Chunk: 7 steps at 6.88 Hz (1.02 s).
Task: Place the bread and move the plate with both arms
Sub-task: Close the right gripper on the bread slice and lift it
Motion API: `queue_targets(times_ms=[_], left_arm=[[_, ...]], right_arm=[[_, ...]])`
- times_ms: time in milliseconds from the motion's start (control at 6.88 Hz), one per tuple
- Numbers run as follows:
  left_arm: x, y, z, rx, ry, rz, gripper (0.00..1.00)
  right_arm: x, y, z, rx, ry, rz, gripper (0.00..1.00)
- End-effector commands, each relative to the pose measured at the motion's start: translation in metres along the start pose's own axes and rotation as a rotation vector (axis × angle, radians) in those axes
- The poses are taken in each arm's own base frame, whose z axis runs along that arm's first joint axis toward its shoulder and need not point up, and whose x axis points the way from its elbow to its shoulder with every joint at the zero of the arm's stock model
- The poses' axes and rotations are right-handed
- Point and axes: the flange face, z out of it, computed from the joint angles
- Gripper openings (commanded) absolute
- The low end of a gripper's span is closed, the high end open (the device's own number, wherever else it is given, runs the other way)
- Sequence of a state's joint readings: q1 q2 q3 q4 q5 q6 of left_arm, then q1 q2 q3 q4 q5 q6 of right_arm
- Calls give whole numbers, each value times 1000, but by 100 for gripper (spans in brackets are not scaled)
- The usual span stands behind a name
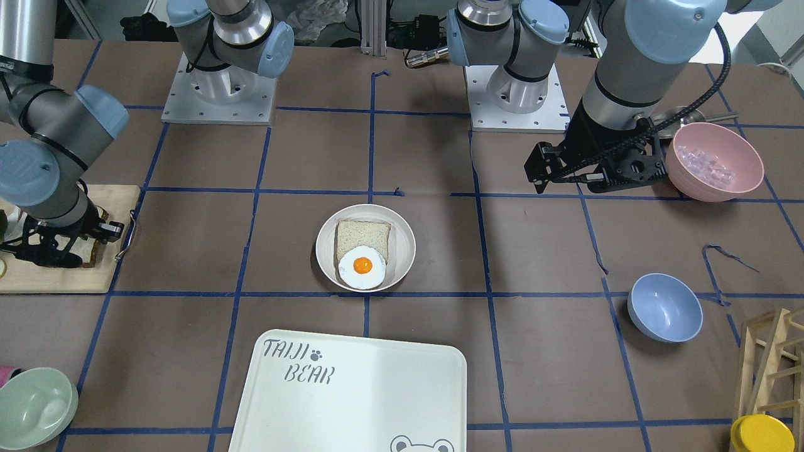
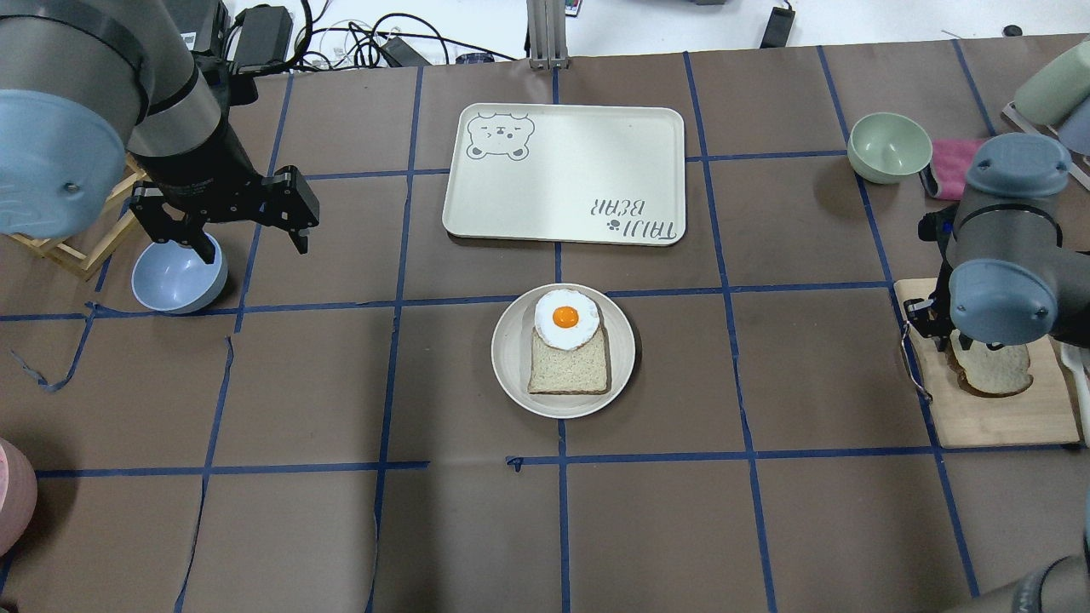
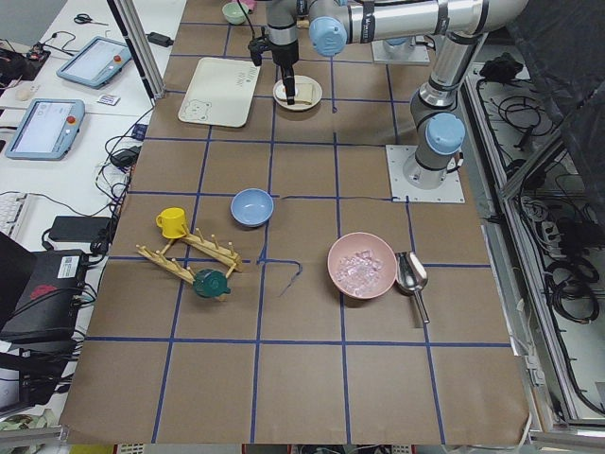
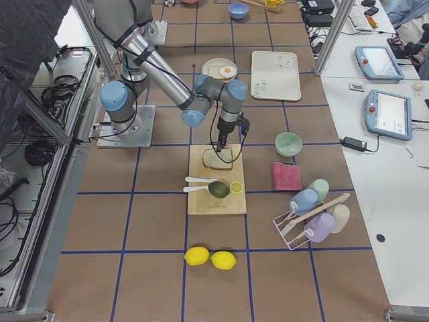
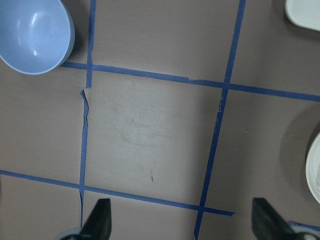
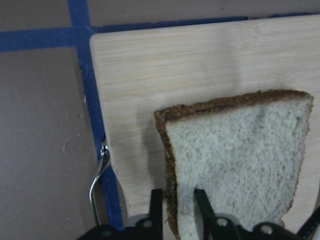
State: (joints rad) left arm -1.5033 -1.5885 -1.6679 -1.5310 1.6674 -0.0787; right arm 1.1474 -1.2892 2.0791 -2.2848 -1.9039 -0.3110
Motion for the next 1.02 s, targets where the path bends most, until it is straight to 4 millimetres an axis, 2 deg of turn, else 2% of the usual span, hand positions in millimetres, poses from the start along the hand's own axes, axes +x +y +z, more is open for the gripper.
queue_targets(times_ms=[0, 291, 436, 581, 726, 872], left_arm=[[0, -1, -2, 4, 0, 0, 100], [0, 0, 1, -3, 0, 1, 100], [0, 0, 1, -3, 0, 1, 100], [0, -1, -1, 4, 3, 0, 100], [-1, 1, -6, 11, 4, -4, 100], [-1, 2, -4, 8, 4, -3, 100]], right_arm=[[0, 1, 1, -5, 0, 2, 0], [2, -1, -3, 2, 9, 1, 0], [3, 1, -12, 6, 41, -2, 0], [6, -1, -34, 24, 48, -9, 0], [0, -6, -69, -4, 26, -40, 0], [-15, -13, -110, -34, 18, -50, 0]])
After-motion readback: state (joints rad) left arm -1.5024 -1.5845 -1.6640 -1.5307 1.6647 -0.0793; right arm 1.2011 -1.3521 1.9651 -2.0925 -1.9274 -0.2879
